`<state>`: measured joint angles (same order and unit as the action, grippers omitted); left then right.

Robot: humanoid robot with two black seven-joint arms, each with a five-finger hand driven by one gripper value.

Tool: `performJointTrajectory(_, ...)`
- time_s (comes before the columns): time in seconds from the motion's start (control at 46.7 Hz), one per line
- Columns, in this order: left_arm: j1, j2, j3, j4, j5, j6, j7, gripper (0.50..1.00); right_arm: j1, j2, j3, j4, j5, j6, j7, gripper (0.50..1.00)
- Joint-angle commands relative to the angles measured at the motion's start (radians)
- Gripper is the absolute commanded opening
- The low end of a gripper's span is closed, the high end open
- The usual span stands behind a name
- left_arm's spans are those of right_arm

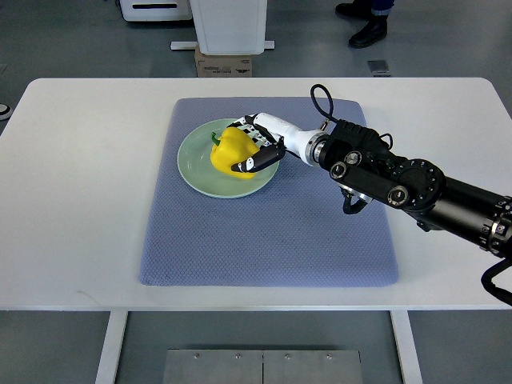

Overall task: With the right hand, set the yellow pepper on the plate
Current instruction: 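Open the right hand and release the pepper on the plate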

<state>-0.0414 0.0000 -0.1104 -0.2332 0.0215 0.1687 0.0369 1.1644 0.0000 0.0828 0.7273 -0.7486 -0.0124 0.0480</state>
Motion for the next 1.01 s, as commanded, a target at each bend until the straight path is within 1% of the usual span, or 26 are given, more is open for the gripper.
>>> performJointTrajectory(0.0, 0.0, 0.0, 0.0, 0.0, 0.0, 0.0, 0.0, 1.0, -0.002, 0.0, 0.0, 0.0, 0.0, 0.0, 0.003, 0.69)
performJointTrajectory(0.064, 0.0, 0.0, 0.0, 0.0, 0.0, 0.0, 0.0, 1.0, -0.003, 0.0, 0.0, 0.0, 0.0, 0.0, 0.004, 0.79)
performJointTrajectory(0.086, 0.0, 0.0, 0.0, 0.0, 0.0, 0.0, 0.0, 1.0, -0.005, 0.0, 0.0, 0.0, 0.0, 0.0, 0.006, 0.813)
performJointTrajectory(0.15, 0.0, 0.0, 0.0, 0.0, 0.0, 0.0, 0.0, 1.0, -0.008, 0.0, 0.0, 0.0, 0.0, 0.0, 0.012, 0.845)
performJointTrajectory(0.278, 0.0, 0.0, 0.0, 0.0, 0.0, 0.0, 0.0, 1.0, -0.011, 0.0, -0.001, 0.0, 0.0, 0.0, 0.016, 0.937)
performJointTrajectory(0.385, 0.0, 0.0, 0.0, 0.0, 0.0, 0.0, 0.0, 1.0, -0.02, 0.0, -0.001, 0.0, 0.0, 0.0, 0.016, 0.972)
performJointTrajectory(0.642, 0.0, 0.0, 0.0, 0.0, 0.0, 0.0, 0.0, 1.0, -0.02, 0.0, 0.003, -0.002, 0.002, 0.0, 0.02, 0.998)
performJointTrajectory(0.706, 0.0, 0.0, 0.0, 0.0, 0.0, 0.0, 0.0, 1.0, -0.017, 0.0, 0.012, 0.0, 0.003, 0.0, 0.032, 1.0)
performJointTrajectory(0.984, 0.0, 0.0, 0.0, 0.0, 0.0, 0.0, 0.0, 1.0, -0.052, 0.0, 0.176, 0.008, 0.012, 0.003, 0.038, 1.0)
